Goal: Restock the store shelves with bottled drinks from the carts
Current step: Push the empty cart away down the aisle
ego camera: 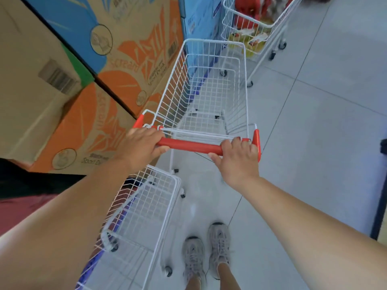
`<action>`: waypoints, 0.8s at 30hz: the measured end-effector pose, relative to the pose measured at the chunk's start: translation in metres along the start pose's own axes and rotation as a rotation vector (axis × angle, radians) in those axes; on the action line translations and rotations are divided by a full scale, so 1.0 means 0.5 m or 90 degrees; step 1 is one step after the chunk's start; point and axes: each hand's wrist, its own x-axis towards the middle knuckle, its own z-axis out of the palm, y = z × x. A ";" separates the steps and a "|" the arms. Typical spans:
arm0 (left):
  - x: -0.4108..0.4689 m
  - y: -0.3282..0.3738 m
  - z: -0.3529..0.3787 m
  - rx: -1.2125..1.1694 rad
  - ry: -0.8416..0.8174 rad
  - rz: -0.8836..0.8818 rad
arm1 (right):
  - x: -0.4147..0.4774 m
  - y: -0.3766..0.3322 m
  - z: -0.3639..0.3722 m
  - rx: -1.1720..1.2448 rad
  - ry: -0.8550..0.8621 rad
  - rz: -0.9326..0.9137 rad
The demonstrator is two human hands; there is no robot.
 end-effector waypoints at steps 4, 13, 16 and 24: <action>-0.030 -0.035 -0.002 -0.016 -0.026 -0.026 | -0.011 -0.049 0.007 0.008 0.016 0.010; -0.052 -0.047 -0.006 -0.013 -0.034 -0.017 | -0.027 -0.073 0.030 -0.002 0.076 0.008; -0.055 -0.043 -0.007 -0.012 -0.040 -0.028 | -0.028 -0.074 0.032 0.006 0.047 -0.005; -0.064 -0.015 -0.026 -0.056 -0.051 -0.093 | -0.029 -0.062 -0.016 0.144 -0.078 -0.033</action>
